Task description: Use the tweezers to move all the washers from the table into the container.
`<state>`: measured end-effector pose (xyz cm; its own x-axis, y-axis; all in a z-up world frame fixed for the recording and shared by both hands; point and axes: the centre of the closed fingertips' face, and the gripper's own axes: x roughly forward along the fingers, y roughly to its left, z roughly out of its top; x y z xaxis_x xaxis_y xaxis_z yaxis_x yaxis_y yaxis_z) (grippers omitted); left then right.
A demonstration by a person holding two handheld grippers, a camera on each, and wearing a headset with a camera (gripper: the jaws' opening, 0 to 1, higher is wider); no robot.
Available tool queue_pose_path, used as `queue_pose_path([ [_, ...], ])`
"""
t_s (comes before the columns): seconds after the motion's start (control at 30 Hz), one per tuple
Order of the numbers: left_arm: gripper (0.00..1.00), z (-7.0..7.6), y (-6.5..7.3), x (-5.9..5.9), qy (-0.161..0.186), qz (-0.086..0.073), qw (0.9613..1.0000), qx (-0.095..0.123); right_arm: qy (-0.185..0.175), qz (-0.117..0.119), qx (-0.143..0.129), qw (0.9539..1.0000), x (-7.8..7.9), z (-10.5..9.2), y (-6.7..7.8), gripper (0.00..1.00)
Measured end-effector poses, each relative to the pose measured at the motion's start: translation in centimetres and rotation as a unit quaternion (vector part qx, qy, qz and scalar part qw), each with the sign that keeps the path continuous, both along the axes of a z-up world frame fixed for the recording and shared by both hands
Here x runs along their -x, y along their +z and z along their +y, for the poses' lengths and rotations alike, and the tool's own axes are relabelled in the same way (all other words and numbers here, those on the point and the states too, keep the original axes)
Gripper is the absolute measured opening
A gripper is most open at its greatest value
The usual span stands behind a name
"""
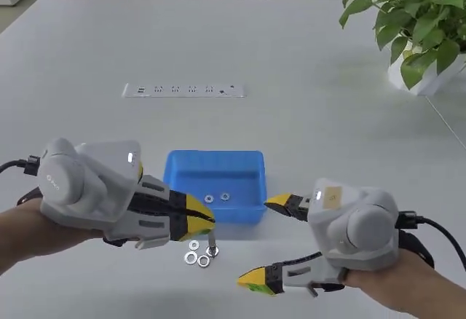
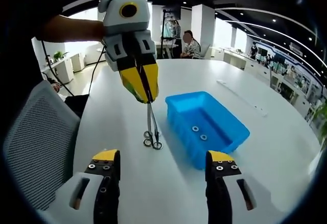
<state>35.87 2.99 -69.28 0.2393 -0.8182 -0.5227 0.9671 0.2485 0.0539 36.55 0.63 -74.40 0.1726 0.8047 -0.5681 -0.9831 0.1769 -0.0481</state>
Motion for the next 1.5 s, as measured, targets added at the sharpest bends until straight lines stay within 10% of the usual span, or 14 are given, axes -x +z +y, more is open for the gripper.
queue_pose_path([
  [0.53, 0.05, 0.1, 0.0, 0.2, -0.002, 0.006, 1.0, -0.002, 0.098, -0.015, 0.017, 0.9949, 0.8, 3.1, -1.1, 0.31],
  [1.5, 0.05, 0.0, -0.3, 0.1, -0.007, 0.01, 0.9999, -0.007, 0.156, -0.033, 0.052, 0.9858, 0.9, 5.1, -2.9, 0.1],
])
